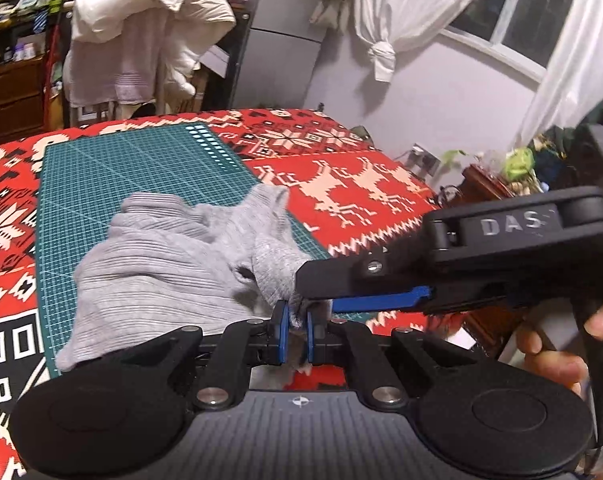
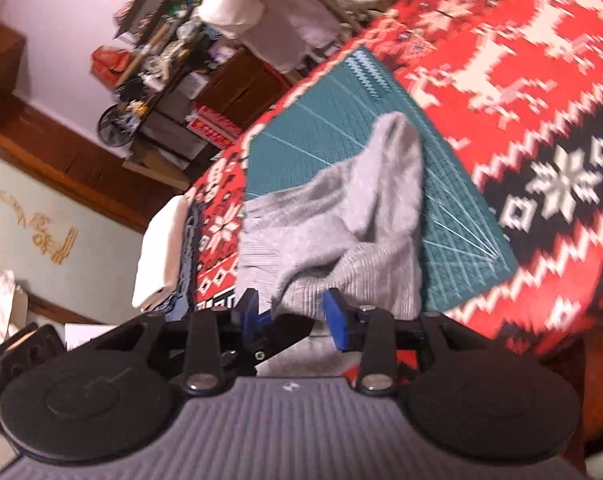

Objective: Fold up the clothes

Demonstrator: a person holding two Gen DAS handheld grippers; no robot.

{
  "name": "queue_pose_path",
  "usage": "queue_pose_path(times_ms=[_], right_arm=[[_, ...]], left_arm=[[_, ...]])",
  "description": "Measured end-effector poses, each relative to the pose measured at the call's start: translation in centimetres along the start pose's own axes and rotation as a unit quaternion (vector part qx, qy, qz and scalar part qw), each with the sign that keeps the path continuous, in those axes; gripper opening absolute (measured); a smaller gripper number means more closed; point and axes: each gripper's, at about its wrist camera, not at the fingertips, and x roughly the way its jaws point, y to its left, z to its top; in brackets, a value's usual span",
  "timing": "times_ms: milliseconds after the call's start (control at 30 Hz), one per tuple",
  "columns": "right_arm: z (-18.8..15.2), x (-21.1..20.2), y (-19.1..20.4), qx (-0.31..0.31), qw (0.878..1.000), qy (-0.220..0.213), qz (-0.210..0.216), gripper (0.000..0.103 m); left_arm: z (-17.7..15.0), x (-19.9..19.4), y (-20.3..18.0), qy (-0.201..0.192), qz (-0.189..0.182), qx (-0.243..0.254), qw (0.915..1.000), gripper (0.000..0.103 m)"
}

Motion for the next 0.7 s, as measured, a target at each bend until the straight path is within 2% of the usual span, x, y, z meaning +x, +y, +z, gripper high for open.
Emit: queue_pose_path(times_ms=[167,300,500,533,567,600,700], right_arm=[[-0.8,-1.2,-1.8,0.060,0.998,-0.009,-0.003,0.043],[-1.3,-1.3,-2.7,0.092,0.996,-0.013,0.017,0.047],[-1.2,0.4,-2.5,0.089,0.996,-0.020,0.013,0.045],[-1.2,0.7,-2.4,0.087,0.996,-0.022,0.011,0.041],[-1.2,0.8,-2.2,0.078,0.997,-0.024,0.004,0.024],[-1.1,1.0,-2.1,0.069,0.997,-0.027,-0.003,0.014],[-1.1,1.1,-1.8,0.044,0.998,-0.037,-0.025,0.012]], left_arm=[[0.1,0.4,-0.6,0.002,0.004,-0.002,1.0000,0.007],[0.2,0.6,-1.0,0.009,-0.001,0.002,1.0000,0.008],[-0.2,0.5,-2.5,0.023,-0.008,0.025,0.9994,0.010],[-0.3,0.5,-2.8,0.026,-0.009,0.030,0.9992,0.010],[-0.4,0.5,-3.0,0.028,-0.011,0.035,0.9989,0.010],[-0.5,0.5,-3.2,0.031,-0.013,0.038,0.9987,0.010],[-0.6,0.9,-3.5,0.043,-0.024,0.042,0.9979,0.010]])
